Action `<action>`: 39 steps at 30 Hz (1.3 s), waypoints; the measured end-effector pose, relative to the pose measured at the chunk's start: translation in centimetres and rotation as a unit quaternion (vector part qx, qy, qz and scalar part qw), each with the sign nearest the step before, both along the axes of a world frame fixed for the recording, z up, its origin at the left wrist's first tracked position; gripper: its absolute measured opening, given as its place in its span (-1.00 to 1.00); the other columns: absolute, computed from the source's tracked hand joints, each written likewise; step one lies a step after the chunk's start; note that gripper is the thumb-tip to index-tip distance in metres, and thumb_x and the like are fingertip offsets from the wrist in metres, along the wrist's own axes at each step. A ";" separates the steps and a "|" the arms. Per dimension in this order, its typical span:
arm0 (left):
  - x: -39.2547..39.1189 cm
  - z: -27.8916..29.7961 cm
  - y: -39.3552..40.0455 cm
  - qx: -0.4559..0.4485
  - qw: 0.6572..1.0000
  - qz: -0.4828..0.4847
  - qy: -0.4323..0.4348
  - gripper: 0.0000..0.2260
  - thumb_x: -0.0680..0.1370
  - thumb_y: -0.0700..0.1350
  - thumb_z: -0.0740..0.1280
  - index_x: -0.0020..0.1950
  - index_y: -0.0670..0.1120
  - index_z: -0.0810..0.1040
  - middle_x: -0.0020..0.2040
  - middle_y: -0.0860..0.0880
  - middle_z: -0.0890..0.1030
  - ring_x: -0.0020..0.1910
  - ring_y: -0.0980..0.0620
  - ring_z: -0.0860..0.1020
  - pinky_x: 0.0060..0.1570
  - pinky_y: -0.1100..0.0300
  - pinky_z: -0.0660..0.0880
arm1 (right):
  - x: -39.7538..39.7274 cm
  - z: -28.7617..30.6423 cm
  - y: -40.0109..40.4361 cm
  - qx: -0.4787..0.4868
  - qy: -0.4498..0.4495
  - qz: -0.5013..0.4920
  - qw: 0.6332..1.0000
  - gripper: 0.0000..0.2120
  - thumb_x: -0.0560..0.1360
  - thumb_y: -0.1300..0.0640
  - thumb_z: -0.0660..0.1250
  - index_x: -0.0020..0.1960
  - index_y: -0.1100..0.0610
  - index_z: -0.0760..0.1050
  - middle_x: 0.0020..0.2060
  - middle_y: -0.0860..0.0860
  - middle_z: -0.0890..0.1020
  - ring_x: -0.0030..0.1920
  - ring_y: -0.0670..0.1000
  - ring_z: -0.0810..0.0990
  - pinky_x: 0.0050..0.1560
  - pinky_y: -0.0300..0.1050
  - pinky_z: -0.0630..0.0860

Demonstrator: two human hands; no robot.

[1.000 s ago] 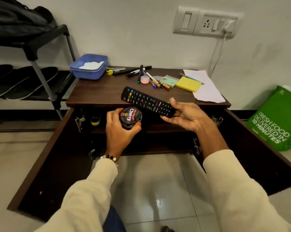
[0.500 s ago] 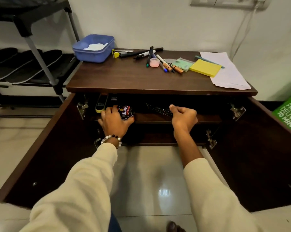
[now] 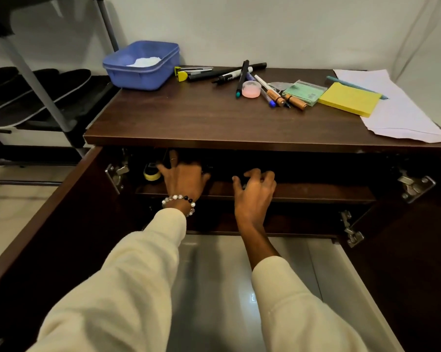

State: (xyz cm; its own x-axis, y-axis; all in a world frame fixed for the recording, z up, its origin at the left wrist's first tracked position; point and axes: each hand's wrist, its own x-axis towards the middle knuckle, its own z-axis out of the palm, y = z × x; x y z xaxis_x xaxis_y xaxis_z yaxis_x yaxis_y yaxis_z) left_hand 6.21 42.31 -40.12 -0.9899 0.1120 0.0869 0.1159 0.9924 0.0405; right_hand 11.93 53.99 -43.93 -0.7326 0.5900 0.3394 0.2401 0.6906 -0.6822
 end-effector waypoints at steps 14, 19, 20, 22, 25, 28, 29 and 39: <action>-0.8 -1.7 0.3 -0.033 0.997 -0.029 0.061 -0.74 0.56 -0.01 0.25 0.21 0.04 0.59 0.15 -0.07 0.62 0.49 -0.14 0.16 0.35 -0.39 -0.02 | -2.5 -0.6 0.2 0.034 -0.114 0.076 0.990 -0.50 0.52 -0.11 0.30 0.32 0.17 0.41 0.28 0.24 0.42 0.35 0.20 0.28 0.27 0.01 0.41; -0.2 -1.1 0.1 -0.044 0.998 -0.022 0.042 -0.81 0.57 -0.05 0.24 -0.06 -0.02 0.65 -0.12 -0.07 0.67 0.30 -0.13 0.46 0.39 -0.36 -0.04 | -2.8 -1.1 -0.4 0.027 -0.112 0.107 0.988 -0.50 0.50 -0.06 0.35 0.32 0.20 0.40 0.25 0.23 0.47 0.38 0.20 0.25 0.30 0.02 0.39; 0.0 -0.9 0.1 -0.049 0.998 -0.024 0.045 -0.81 0.57 -0.07 0.24 -0.07 -0.02 0.65 -0.12 -0.08 0.67 0.28 -0.13 0.47 0.39 -0.35 -0.05 | -2.8 -1.1 -0.3 0.028 -0.110 0.107 0.988 -0.51 0.50 -0.05 0.34 0.32 0.21 0.40 0.24 0.22 0.49 0.38 0.20 0.26 0.30 0.01 0.38; 0.3 -0.7 0.1 -0.056 0.997 -0.027 0.045 -0.82 0.56 -0.08 0.25 -0.05 -0.01 0.66 -0.10 -0.08 0.67 0.29 -0.14 0.47 0.39 -0.35 -0.06 | -2.7 -1.1 -0.1 0.030 -0.111 0.113 0.987 -0.54 0.51 -0.04 0.34 0.30 0.19 0.41 0.18 0.19 0.53 0.37 0.18 0.27 0.28 -0.02 0.38; 0.6 -0.5 -0.1 -0.064 0.997 -0.033 0.041 -0.83 0.55 -0.10 0.26 -0.02 0.00 0.66 -0.06 -0.08 0.67 0.33 -0.14 0.44 0.40 -0.36 -0.06 | -2.3 -0.9 0.1 0.027 -0.107 0.126 0.986 -0.56 0.50 -0.03 0.35 0.29 0.17 0.43 0.14 0.16 0.56 0.35 0.14 0.29 0.22 -0.07 0.39; 0.9 -0.5 -0.2 -0.070 0.996 -0.043 0.030 -0.82 0.52 -0.10 0.28 0.05 0.02 0.64 -0.03 -0.06 0.66 0.36 -0.14 0.39 0.38 -0.37 -0.06 | -1.4 -0.6 0.1 0.036 -0.102 0.147 0.983 -0.52 0.49 -0.02 0.37 0.34 0.13 0.40 0.18 0.17 0.50 0.33 0.14 0.29 0.21 -0.08 0.40; 1.1 -0.5 -0.3 -0.068 0.996 -0.049 0.026 -0.80 0.52 -0.11 0.28 0.10 0.03 0.62 -0.02 -0.05 0.65 0.33 -0.13 0.40 0.38 -0.36 -0.05 | -1.1 -0.5 0.2 0.040 -0.103 0.153 0.982 -0.52 0.49 -0.01 0.37 0.35 0.12 0.40 0.20 0.17 0.48 0.33 0.14 0.29 0.21 -0.08 0.39; 4.1 1.9 -1.7 0.151 0.981 -0.105 0.060 -0.72 0.56 -0.11 0.25 0.25 0.08 0.56 0.07 -0.02 0.65 0.13 -0.08 0.55 0.23 -0.08 0.34 | 2.8 4.2 0.5 0.003 0.013 0.168 0.986 -0.86 0.51 0.18 0.32 0.02 0.15 0.61 -0.11 0.05 0.65 -0.10 0.00 0.61 -0.09 -0.15 0.54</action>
